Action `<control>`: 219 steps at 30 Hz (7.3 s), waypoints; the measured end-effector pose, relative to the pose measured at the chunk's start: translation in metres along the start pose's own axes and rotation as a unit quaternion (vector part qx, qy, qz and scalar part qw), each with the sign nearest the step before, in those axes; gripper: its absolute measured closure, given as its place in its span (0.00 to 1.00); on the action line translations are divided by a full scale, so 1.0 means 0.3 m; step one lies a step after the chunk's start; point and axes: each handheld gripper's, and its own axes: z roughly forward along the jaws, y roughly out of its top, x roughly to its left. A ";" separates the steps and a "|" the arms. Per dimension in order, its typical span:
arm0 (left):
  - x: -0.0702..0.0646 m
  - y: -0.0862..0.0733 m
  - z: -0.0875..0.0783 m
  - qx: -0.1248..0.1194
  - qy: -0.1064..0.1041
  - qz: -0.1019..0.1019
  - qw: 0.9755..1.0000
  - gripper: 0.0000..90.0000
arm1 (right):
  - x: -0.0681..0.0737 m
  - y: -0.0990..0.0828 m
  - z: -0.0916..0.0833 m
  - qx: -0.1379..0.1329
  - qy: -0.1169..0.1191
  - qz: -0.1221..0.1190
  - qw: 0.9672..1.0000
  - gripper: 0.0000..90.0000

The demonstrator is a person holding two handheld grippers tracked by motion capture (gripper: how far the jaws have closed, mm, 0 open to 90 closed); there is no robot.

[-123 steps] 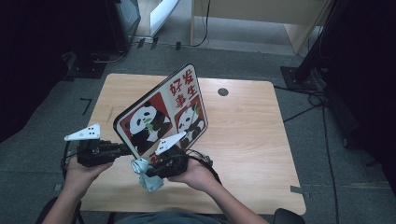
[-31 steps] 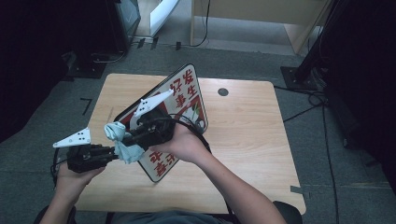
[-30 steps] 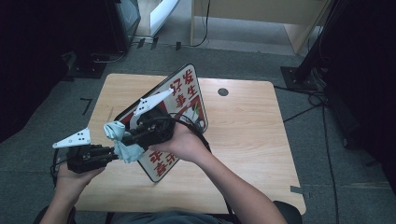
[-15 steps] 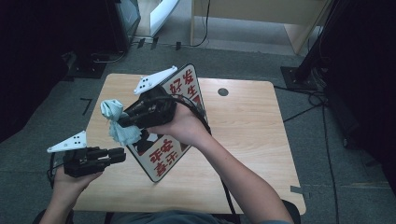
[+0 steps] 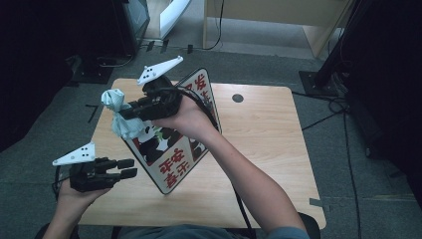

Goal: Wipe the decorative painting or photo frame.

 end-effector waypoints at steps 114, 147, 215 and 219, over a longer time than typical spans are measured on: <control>0.052 0.051 0.100 0.021 0.006 -0.014 1.000 0.83 | -0.243 -0.069 -0.212 -0.003 -0.093 0.083 0.992 0.87; 0.051 0.052 0.102 0.023 0.004 -0.012 1.000 0.83 | -0.338 -0.109 -0.292 -0.027 -0.130 0.114 0.985 0.86; 0.045 0.056 0.103 0.028 0.007 -0.006 1.000 0.84 | -0.482 -0.146 -0.457 -0.028 -0.212 0.120 0.969 0.86; 0.046 0.054 0.103 0.027 0.003 -0.012 1.000 0.84 | -0.492 -0.152 -0.473 -0.027 -0.223 0.120 0.967 0.87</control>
